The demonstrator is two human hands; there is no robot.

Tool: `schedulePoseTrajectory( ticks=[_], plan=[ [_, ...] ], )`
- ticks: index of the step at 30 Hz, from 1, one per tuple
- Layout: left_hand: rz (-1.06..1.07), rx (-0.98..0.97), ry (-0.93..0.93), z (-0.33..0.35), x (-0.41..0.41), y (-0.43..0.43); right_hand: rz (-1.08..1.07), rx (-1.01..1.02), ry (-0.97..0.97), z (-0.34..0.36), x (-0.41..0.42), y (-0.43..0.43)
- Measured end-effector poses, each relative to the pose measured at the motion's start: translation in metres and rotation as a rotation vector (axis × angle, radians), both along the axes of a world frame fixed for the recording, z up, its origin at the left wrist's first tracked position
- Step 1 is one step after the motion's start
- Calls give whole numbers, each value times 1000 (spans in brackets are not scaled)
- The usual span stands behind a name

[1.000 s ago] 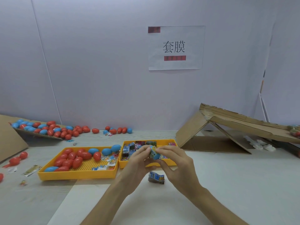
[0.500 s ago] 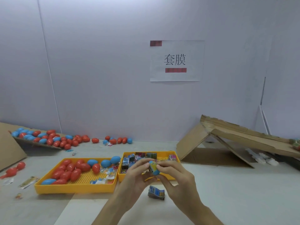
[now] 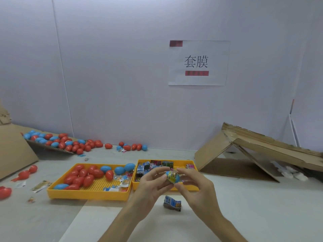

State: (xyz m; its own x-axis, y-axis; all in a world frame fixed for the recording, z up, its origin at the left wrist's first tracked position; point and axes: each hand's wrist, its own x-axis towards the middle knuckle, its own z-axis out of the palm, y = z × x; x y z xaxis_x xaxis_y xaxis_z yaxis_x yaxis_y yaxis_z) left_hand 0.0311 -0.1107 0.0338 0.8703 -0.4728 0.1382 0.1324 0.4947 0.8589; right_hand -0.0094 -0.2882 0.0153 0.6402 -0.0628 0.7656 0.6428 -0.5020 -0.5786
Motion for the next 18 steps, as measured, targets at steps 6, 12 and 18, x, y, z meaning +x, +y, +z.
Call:
schedulePoseTrajectory(
  ticks=[6,12,18],
  plan=[
    [-39,12,40,0,-1,0,-45,-93,-80,2,-1,-2],
    [-79,-43,98,-2,0,0,-75,-112,-84,1,2,-6],
    [-101,-55,112,-1,-1,-1,-84,-143,-134,2,1,-7]
  ],
)
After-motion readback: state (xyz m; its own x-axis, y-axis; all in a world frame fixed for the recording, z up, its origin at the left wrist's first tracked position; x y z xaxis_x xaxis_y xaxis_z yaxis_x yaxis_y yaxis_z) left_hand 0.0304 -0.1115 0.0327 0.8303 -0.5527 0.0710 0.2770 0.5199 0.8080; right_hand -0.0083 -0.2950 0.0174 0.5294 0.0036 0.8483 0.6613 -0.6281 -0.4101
